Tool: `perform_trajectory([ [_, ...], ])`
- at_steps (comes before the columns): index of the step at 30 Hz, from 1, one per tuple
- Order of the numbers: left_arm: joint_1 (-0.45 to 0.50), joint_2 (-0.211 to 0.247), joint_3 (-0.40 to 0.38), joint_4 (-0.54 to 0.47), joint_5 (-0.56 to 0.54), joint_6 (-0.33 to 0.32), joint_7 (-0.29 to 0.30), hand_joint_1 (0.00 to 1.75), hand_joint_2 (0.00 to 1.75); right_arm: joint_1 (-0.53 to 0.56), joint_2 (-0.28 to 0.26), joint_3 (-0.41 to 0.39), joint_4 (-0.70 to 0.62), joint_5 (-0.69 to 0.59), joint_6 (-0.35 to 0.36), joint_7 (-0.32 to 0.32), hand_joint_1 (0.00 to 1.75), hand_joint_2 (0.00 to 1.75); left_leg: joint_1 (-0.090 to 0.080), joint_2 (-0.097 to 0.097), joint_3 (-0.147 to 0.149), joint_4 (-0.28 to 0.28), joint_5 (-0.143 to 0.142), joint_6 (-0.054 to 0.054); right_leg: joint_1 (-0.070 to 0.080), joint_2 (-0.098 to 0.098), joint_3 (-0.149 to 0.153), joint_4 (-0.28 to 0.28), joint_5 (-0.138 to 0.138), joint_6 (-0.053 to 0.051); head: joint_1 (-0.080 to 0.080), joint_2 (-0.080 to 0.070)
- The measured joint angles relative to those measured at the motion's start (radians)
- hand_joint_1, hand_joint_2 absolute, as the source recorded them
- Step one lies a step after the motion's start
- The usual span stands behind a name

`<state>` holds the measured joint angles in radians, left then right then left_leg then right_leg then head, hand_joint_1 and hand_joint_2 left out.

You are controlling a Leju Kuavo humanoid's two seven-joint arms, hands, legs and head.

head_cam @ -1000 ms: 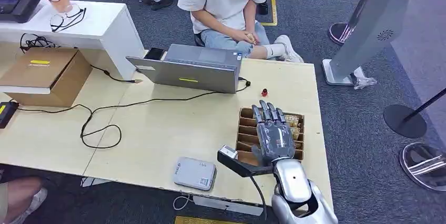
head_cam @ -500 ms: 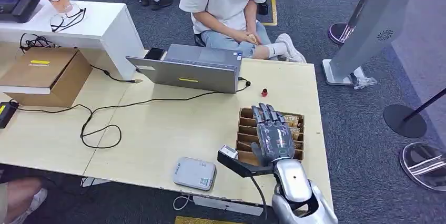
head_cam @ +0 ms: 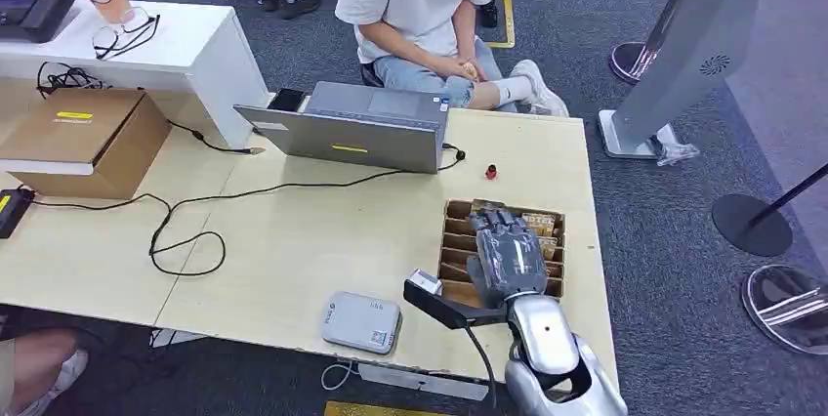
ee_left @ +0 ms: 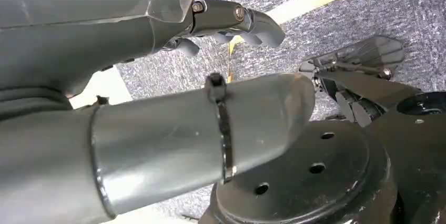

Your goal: Pass the card to the sensor for recognition and then transmit it.

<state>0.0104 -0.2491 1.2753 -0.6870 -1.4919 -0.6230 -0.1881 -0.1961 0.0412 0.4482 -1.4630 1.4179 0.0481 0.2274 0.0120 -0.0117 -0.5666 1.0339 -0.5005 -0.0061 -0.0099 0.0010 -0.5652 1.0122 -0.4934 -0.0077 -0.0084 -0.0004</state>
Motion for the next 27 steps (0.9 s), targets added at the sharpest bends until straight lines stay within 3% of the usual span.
perform_trajectory([
  [2,0.000,0.001,0.000,0.000,-0.001,0.002,0.000,0.00,0.00,-0.003,0.000,0.000,0.005,-0.003,0.004,0.000,1.03,1.75,0.000,0.000,0.000,0.000,0.000,0.000,0.000,0.000,0.000,0.000,0.000,0.000,0.000,0.000],
  [4,0.000,0.003,0.000,0.000,-0.001,0.007,0.000,0.00,0.00,-0.006,0.000,0.000,0.012,-0.006,0.008,0.000,1.24,1.75,0.000,0.000,0.000,0.000,0.000,0.000,0.000,0.000,0.000,0.000,0.000,0.000,0.000,0.000],
  [8,-0.001,0.006,0.000,0.004,-0.002,0.013,0.000,0.00,0.00,-0.012,0.000,-0.002,0.028,-0.019,0.009,0.000,1.33,1.75,0.000,0.000,0.000,0.000,0.000,0.000,0.000,0.000,0.000,0.000,0.000,0.000,0.000,0.000],
  [10,-0.001,0.008,0.000,0.007,-0.002,0.014,0.000,0.00,0.00,-0.014,0.000,-0.002,0.035,-0.020,0.008,0.000,1.15,1.75,0.000,0.000,0.000,0.000,0.000,0.000,0.000,0.000,0.000,0.000,0.000,0.000,0.000,0.000],
  [11,-0.001,0.008,0.000,0.008,-0.002,0.016,-0.001,0.00,0.00,-0.014,0.000,-0.002,0.039,-0.020,0.008,0.000,0.91,1.75,0.000,0.000,0.000,0.000,0.000,0.000,0.000,0.000,0.000,0.000,0.000,0.000,0.000,0.000],
  [14,-0.002,0.009,0.000,0.010,-0.002,0.018,-0.001,0.00,0.00,-0.016,0.000,-0.002,0.047,-0.021,0.008,0.000,0.82,1.75,0.000,0.000,0.000,0.000,0.000,0.000,0.000,0.000,0.000,0.000,0.000,0.000,0.000,0.000],
  [16,-0.002,0.010,0.000,0.012,-0.002,0.018,-0.001,0.00,0.00,-0.016,0.000,-0.003,0.050,-0.021,0.008,0.000,0.66,1.75,0.000,0.000,0.000,0.000,0.000,0.000,0.000,0.000,0.000,0.000,0.000,0.000,0.000,0.000],
  [27,-0.002,0.013,0.000,0.017,-0.001,0.019,-0.004,0.00,0.00,-0.021,0.000,-0.003,0.053,-0.021,0.006,0.000,0.70,1.75,0.000,0.000,0.000,0.000,0.000,0.000,0.000,0.000,0.000,0.000,0.000,0.000,0.000,0.000],
])
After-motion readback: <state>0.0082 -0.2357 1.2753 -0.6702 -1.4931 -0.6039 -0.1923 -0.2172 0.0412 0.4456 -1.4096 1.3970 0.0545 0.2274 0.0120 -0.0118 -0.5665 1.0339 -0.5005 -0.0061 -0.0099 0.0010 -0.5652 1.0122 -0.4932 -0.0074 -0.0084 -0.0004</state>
